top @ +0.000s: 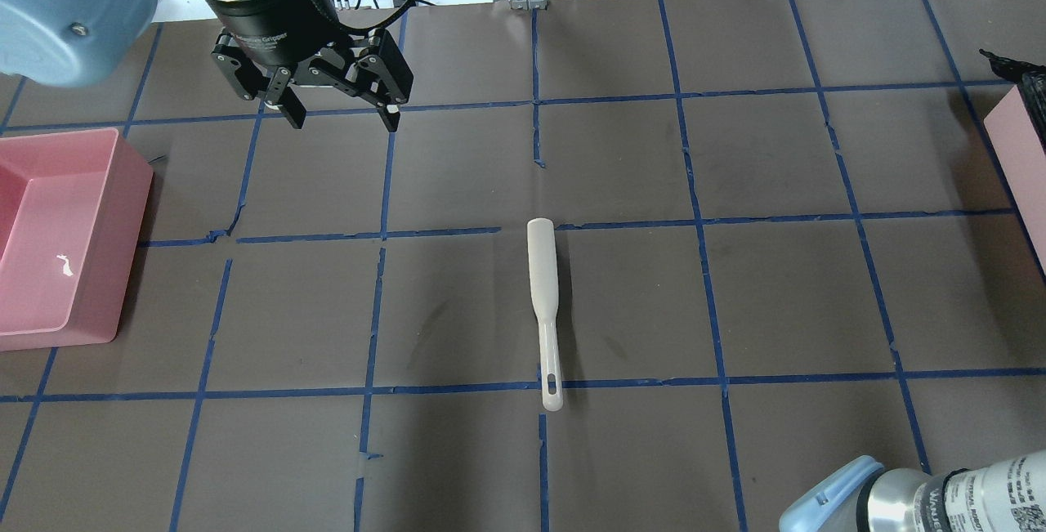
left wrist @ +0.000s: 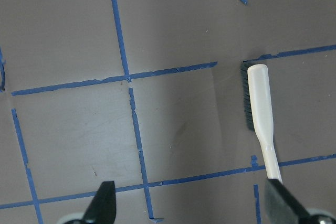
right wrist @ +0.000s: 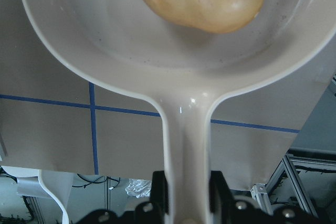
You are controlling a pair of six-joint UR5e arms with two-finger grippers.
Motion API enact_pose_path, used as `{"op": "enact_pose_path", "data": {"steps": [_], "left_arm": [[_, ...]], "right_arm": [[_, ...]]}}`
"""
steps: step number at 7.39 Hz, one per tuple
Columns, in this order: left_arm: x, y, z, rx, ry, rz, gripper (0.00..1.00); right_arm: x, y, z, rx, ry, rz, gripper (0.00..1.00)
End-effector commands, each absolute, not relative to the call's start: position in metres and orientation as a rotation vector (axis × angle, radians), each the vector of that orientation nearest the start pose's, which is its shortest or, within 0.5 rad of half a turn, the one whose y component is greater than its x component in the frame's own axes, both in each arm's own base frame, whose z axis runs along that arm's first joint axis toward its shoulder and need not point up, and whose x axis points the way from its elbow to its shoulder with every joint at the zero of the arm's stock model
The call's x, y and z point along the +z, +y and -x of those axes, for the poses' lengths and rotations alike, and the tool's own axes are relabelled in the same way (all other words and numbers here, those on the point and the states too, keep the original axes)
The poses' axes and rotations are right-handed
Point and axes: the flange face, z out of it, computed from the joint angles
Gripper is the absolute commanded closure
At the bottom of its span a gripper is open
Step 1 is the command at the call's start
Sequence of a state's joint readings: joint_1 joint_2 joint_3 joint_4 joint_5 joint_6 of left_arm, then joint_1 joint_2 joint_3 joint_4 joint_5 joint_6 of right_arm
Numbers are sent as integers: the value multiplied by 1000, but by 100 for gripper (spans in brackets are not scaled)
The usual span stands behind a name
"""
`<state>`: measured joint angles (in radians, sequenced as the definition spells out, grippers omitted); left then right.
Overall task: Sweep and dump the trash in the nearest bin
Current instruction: 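Tip the dustpan over the edge bin with the right gripper to dump trash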
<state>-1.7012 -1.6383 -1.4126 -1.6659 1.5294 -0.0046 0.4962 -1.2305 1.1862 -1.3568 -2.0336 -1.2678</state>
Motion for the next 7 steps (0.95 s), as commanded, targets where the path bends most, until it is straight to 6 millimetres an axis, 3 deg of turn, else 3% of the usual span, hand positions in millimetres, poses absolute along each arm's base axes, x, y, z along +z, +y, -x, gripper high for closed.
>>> {"op": "enact_pose_path", "data": {"steps": [1,3,5,7], "left_arm": [[521,-496,204,14,3176,-200,0],[522,-496,204,17,3176,-200,0],[523,-495,203,34,3174,-199,0],[523,-495,203,33,3174,-199,0]], "right_arm": [[477,-368,499,825,3018,407,91],[481,-365,497,863,3007,356,91],[516,-364,500,872,3058,319,90],[523,-382,489,884,3082,354,89]]}}
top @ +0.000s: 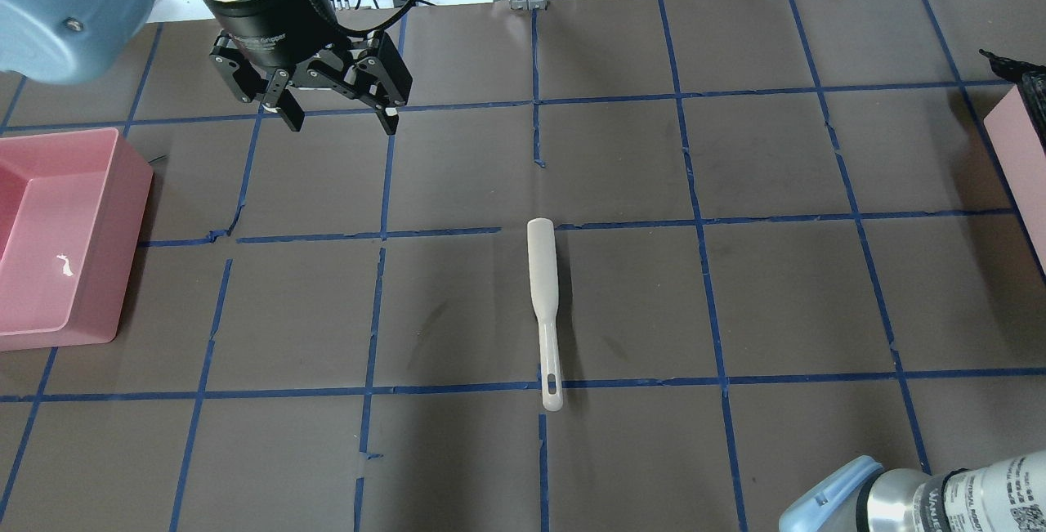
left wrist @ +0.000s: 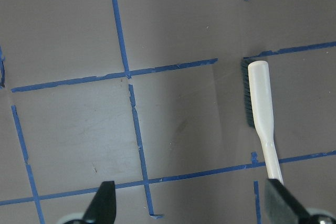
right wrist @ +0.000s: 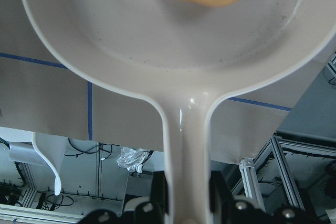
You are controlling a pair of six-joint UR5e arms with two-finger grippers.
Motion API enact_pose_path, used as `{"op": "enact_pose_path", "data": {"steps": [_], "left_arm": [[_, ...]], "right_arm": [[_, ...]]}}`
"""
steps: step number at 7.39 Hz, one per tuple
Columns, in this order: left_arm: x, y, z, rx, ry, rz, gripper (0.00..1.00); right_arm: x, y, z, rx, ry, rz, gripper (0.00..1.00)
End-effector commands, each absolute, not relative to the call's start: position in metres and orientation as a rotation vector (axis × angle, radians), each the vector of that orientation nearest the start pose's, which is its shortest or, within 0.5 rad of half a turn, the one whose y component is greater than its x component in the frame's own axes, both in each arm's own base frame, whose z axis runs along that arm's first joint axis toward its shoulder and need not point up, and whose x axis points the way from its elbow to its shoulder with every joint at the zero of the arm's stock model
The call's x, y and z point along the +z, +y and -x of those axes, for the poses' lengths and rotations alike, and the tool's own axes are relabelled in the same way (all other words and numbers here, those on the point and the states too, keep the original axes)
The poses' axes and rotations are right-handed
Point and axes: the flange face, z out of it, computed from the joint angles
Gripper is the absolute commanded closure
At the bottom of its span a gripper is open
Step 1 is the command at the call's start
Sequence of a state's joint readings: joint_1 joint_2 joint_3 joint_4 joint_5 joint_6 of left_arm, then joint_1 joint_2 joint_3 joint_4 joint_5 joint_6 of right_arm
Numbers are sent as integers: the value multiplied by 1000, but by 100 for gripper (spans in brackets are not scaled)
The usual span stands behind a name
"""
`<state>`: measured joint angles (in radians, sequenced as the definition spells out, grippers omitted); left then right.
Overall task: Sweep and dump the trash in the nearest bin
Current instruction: 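Tip the dustpan over the edge bin with the right gripper to dump trash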
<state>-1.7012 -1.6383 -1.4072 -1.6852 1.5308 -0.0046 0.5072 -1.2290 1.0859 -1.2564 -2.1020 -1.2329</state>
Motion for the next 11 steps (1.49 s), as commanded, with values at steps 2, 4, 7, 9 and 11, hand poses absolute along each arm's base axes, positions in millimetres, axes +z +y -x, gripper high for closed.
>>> {"op": "enact_pose_path", "data": {"steps": [2,4,7,9,11], "left_arm": [[523,-494,203,36,3175,-199,0],[525,-495,203,29,3175,-199,0],[525,-494,203,29,3174,-199,0],[525,-494,203,29,3174,-199,0],[524,-494,203,31,3174,-199,0]], "right_arm": [[518,-386,488,886,3073,365,89],[514,-415,452,829,3061,460,90],[510,-469,351,511,3026,559,91],[461,-499,273,414,2899,555,91],[432,-534,161,326,2818,596,91]]}}
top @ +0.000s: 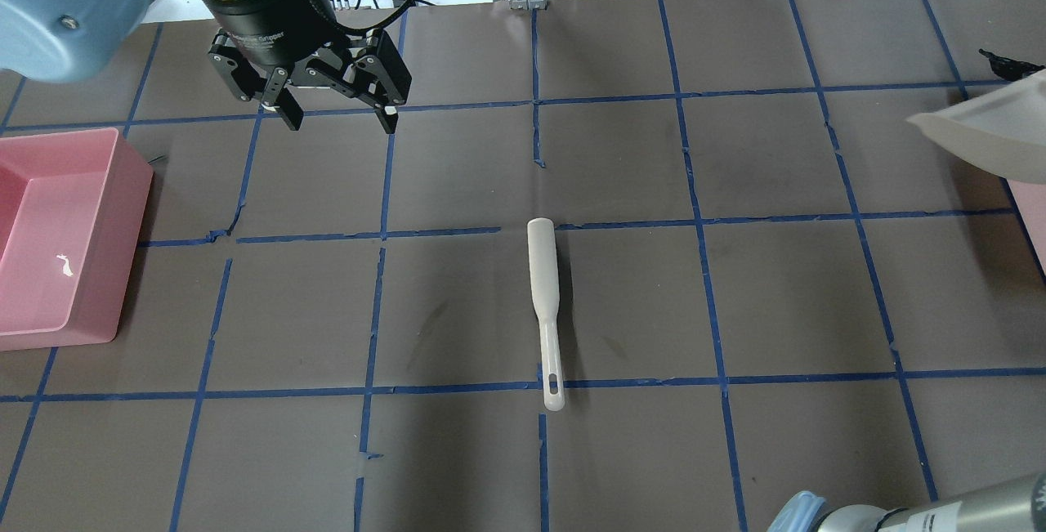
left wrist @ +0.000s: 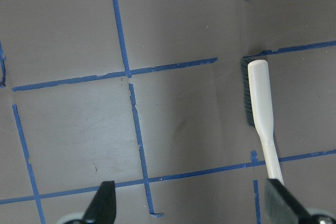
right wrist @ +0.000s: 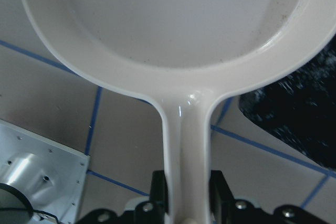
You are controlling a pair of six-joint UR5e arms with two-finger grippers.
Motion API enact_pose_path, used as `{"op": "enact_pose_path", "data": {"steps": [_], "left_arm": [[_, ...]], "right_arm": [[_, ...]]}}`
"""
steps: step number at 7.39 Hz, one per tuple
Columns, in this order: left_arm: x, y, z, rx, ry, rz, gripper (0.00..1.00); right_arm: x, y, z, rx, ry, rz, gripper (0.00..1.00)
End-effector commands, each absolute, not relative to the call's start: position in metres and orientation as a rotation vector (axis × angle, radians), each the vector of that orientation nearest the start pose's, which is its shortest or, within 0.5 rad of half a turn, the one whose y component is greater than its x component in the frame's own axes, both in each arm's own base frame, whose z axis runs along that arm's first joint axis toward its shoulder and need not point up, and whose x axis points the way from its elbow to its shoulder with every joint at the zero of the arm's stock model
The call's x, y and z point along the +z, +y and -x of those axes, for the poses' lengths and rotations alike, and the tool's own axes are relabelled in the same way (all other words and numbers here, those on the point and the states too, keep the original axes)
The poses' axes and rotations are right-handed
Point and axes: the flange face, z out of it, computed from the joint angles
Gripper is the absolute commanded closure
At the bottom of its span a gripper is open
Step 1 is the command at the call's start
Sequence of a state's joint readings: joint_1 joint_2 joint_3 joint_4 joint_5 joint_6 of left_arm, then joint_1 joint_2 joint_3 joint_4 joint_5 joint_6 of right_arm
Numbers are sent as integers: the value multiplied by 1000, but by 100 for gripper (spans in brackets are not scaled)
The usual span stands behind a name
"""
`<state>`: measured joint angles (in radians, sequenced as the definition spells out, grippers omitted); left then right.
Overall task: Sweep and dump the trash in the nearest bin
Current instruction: 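Carry the empty dustpan back to the table center with the right gripper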
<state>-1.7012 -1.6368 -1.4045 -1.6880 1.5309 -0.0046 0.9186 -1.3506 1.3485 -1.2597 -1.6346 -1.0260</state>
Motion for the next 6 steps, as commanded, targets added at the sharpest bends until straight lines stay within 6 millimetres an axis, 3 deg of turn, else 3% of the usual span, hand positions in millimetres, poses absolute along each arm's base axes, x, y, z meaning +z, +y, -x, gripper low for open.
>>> {"op": "enact_pose_path", "data": {"steps": [1,2,4,6], "left_arm": [[524,-494,203,31,3174,-199,0],[524,-494,203,33,3174,-199,0],[524,-494,203,33,3174,-199,0],[524,-494,203,33,3174,-199,0]], "right_arm": [[412,-549,111,313,2785,684,91],[402,-560,65,256,2763,707,91],[382,-606,-13,108,2847,544,91],[365,-635,-88,19,2922,320,91]]}}
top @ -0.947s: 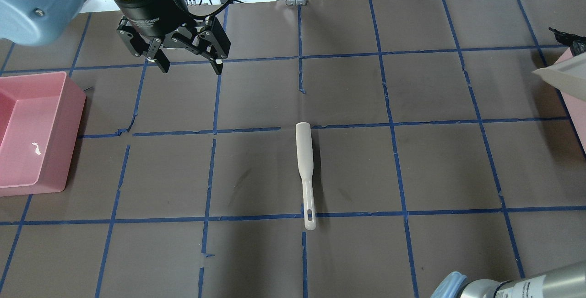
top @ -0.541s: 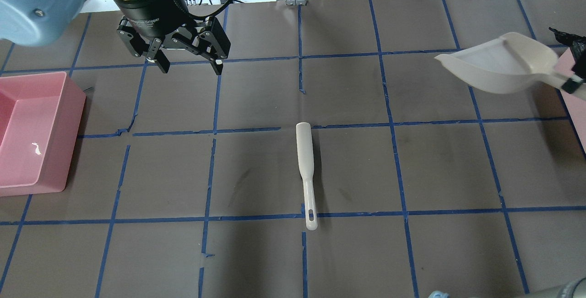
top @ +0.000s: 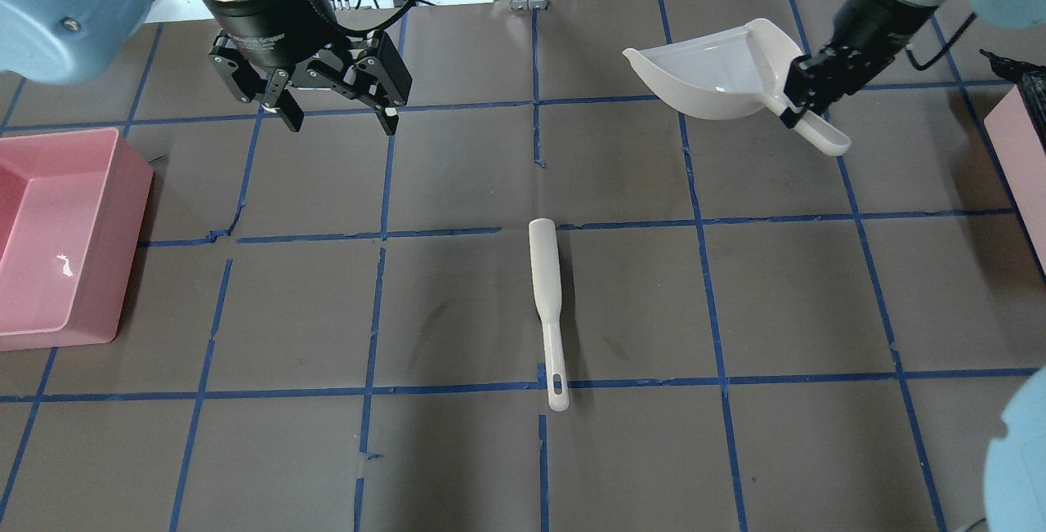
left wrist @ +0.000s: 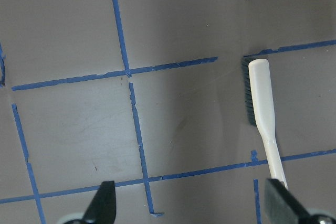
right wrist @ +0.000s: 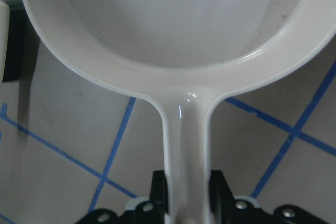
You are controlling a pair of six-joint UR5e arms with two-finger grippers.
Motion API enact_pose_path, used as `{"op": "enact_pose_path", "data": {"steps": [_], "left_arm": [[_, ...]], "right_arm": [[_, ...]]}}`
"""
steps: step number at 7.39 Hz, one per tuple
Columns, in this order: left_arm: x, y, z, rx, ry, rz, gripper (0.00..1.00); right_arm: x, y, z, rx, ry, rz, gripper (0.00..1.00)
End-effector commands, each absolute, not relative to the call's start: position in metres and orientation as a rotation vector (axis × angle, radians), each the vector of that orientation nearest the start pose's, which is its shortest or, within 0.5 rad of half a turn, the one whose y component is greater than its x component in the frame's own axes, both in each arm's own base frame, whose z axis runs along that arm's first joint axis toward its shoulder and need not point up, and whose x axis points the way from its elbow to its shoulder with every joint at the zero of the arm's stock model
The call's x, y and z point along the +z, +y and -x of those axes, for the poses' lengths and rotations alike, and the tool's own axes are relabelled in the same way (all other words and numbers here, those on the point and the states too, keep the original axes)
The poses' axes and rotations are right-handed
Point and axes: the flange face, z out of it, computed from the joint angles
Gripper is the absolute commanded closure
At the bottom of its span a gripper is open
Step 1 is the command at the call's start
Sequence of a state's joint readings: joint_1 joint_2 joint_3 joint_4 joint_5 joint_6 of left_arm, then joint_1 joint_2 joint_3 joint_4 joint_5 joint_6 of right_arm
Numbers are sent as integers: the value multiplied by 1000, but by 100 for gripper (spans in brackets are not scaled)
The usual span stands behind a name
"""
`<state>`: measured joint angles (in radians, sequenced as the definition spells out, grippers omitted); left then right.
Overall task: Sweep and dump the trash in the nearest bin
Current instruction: 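Carry the empty dustpan back to the table center with the right gripper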
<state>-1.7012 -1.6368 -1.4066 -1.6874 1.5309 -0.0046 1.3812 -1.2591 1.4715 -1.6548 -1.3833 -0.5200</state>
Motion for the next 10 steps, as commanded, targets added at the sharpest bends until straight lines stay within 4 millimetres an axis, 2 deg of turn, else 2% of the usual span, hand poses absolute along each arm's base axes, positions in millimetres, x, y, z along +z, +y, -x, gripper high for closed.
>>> {"op": "enact_pose_path", "data": {"steps": [1,3,4,5,6,7,8,10], "left_arm": [[524,-494,203,33,3174,-199,0],[524,-494,203,33,3174,-199,0],[524,-494,203,33,3174,-199,0],[524,-494,203,33,3174,-199,0],[523,-494,203,36,3174,-199,0],[523,-494,203,36,3174,-199,0],[523,-494,203,36,3174,-199,0],[524,-494,203,34,3174,-199,0]], "right_arm": [[370,-640,-128,-12,2940,223,91],[350,-664,-222,-38,2961,56,91],[343,-673,-263,-48,2958,-7,91],[328,-675,-299,-43,2995,-39,91],[315,-666,-330,-44,3025,-88,91],[302,-657,-351,-20,3028,-128,91],[297,-655,-355,-13,3030,-118,91],[270,-649,-352,29,3038,-90,91]]}}
